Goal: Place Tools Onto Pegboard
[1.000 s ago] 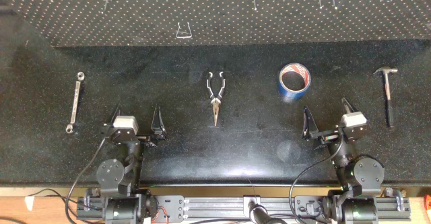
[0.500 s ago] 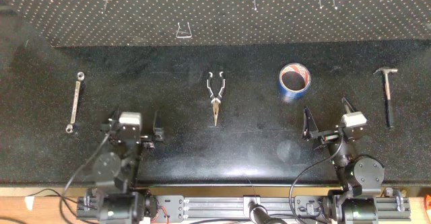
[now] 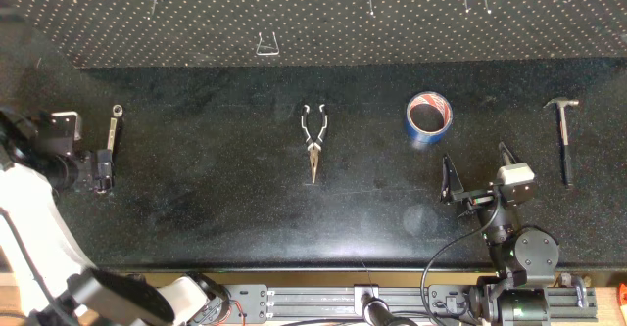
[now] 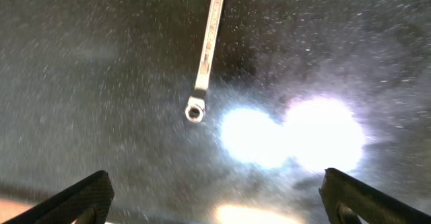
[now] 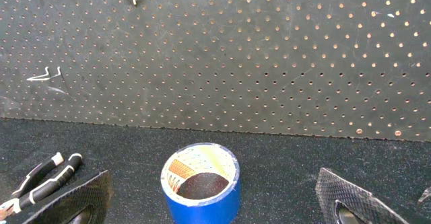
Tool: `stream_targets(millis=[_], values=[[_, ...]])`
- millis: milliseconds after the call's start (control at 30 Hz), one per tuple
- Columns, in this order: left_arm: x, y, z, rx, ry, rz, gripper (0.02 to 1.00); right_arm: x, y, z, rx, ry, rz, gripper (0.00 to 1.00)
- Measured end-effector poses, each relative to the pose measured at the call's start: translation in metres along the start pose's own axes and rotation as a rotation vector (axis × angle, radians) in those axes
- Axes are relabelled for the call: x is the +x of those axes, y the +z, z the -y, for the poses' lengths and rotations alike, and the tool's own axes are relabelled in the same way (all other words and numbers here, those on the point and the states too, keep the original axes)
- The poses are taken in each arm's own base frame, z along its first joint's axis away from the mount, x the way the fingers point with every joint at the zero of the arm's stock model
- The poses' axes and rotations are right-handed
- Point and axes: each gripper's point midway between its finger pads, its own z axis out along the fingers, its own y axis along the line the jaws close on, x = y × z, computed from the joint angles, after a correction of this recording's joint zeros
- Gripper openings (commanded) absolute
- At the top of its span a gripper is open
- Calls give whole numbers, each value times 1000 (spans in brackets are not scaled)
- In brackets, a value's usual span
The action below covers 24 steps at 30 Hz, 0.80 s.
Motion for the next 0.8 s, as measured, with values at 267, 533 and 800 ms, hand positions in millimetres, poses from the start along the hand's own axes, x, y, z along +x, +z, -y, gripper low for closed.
stream_targets(millis=[267, 533, 800], values=[[-41, 82, -17, 129, 75, -40, 996, 0, 0, 0, 0, 0, -1, 987], [-62, 121, 5, 172, 159, -94, 993, 0, 0, 0, 0, 0, -1, 987], [-53, 135, 5, 175, 152, -144, 996, 0, 0, 0, 0, 0, -1, 987]])
